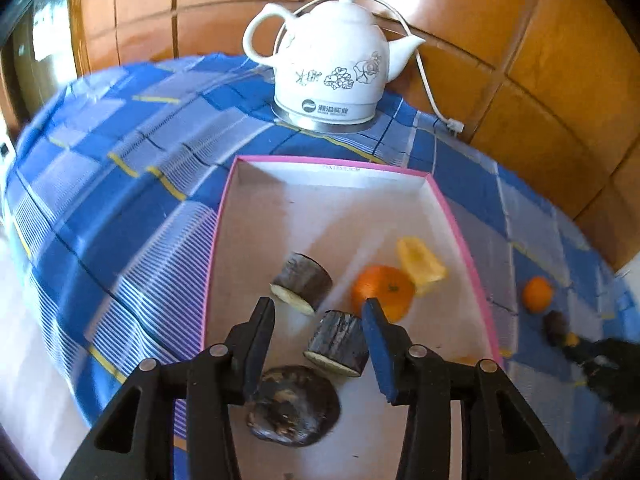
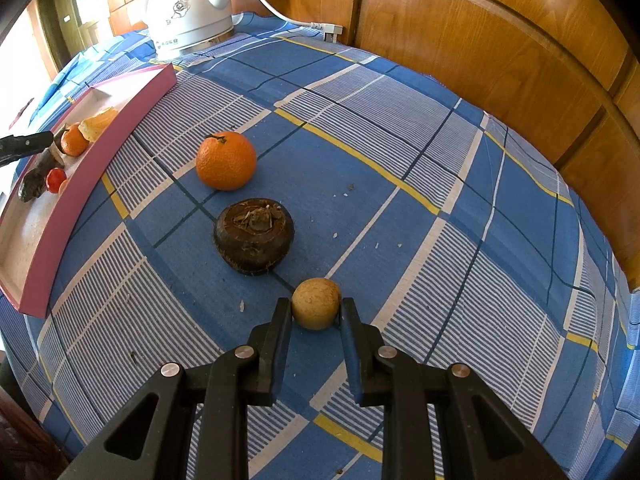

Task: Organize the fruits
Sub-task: 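Open the left tool and withdraw it from the placed slice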

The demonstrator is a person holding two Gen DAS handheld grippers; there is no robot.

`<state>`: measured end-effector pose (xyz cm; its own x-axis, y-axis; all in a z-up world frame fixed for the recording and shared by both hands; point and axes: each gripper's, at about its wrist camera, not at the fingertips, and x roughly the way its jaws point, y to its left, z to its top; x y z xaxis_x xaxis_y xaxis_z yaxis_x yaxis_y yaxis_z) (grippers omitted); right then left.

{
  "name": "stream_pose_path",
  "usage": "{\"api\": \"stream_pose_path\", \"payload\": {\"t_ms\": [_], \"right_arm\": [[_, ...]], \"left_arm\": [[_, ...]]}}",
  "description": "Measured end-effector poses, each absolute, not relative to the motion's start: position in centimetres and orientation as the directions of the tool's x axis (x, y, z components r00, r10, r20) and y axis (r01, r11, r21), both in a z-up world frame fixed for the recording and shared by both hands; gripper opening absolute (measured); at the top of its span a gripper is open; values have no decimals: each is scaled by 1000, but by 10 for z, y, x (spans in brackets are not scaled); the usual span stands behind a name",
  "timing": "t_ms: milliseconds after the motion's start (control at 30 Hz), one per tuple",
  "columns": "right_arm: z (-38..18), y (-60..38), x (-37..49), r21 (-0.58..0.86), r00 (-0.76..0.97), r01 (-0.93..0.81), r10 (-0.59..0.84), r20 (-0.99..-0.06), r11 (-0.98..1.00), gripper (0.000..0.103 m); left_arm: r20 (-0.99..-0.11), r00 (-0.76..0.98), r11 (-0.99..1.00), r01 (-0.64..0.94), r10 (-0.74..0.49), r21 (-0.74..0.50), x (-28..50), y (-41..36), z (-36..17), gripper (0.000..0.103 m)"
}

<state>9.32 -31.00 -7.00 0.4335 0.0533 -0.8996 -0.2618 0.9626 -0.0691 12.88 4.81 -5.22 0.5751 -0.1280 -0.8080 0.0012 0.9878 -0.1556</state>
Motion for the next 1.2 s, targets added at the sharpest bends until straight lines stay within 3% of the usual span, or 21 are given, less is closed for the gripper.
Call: {"api": "stream_pose_path", "payload": {"t_ms": [133,267,333,467,733,1200], "right_arm": [[-70,-310,93,-71,434,-263,52,-899,962,24],[-70,-310,94,-72,434,-263,52,-899,962,24],[-70,-310,94,-72,434,-263,51,-899,962,24],[-70,-310,94,-73,434,-264,51,-899,962,24],[-70,-309,94,-76,435,-264,48,-899,961,24],[-69,-308,92,-87,441,-253,35,-897,964,24]], "left_arm": [[-792,610,1000,-21,-1,-18,135,47,-51,47],[-795,604,998,-61,52,19,146,54,-52,47],[-783,621,997,-80,42,-9,143,58,-45,47],[-749,662,991,-113,24,-69,124,62,-30,59],[-744,667,990,-80,-37,-120,78,48,-26,60],[-715,692,994,36,-102,-106,35,11,-15,61]]}}
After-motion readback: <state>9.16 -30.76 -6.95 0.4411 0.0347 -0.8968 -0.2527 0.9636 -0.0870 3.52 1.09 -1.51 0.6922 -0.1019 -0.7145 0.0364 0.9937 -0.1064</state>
